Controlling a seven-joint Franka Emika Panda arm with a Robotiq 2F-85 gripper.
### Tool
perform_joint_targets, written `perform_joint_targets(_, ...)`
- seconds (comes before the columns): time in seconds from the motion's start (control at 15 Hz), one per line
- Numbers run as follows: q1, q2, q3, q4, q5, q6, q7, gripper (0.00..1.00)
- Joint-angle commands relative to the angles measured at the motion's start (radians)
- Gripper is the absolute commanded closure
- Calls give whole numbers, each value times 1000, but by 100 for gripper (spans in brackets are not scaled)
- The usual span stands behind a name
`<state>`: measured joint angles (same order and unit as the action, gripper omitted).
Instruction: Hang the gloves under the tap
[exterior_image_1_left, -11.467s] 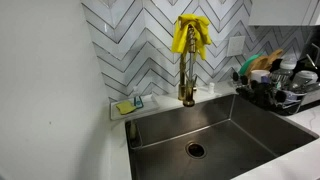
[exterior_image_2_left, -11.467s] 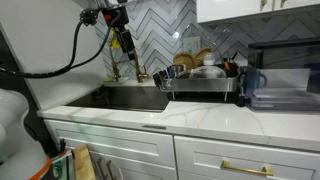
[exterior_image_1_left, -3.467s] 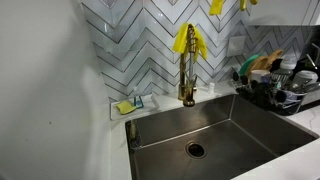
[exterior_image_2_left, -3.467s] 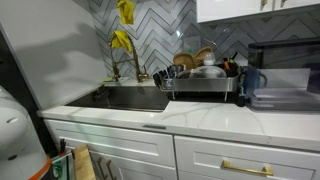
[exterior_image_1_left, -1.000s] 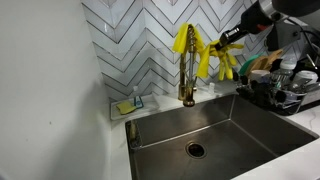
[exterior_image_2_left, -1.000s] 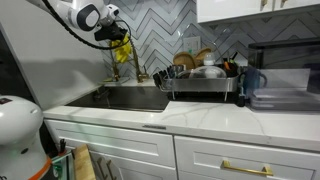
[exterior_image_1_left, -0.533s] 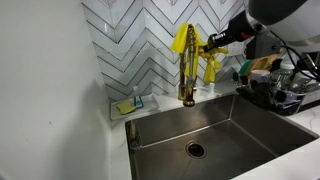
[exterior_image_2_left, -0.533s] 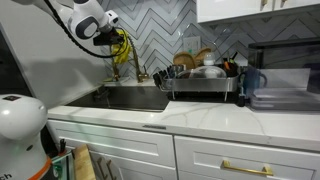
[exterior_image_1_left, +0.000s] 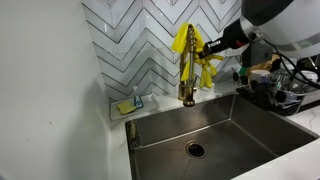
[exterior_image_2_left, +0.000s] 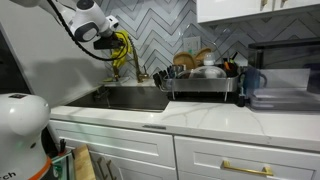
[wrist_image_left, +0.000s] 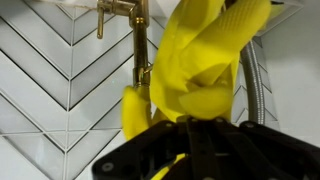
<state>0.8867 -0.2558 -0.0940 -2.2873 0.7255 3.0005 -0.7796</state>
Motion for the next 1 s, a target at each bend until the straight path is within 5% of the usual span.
perform_joint_targets(0.0,63,22,-61,18,49,-26,-150,99)
perform_joint_targets(0.4,160,79,-128,71,153,-27,-378,99)
perform_joint_targets(0.47,123,57,-99,41,101,-7,-301,96)
perform_joint_targets(0.93,159,73,-121,75,158,11,-369,99)
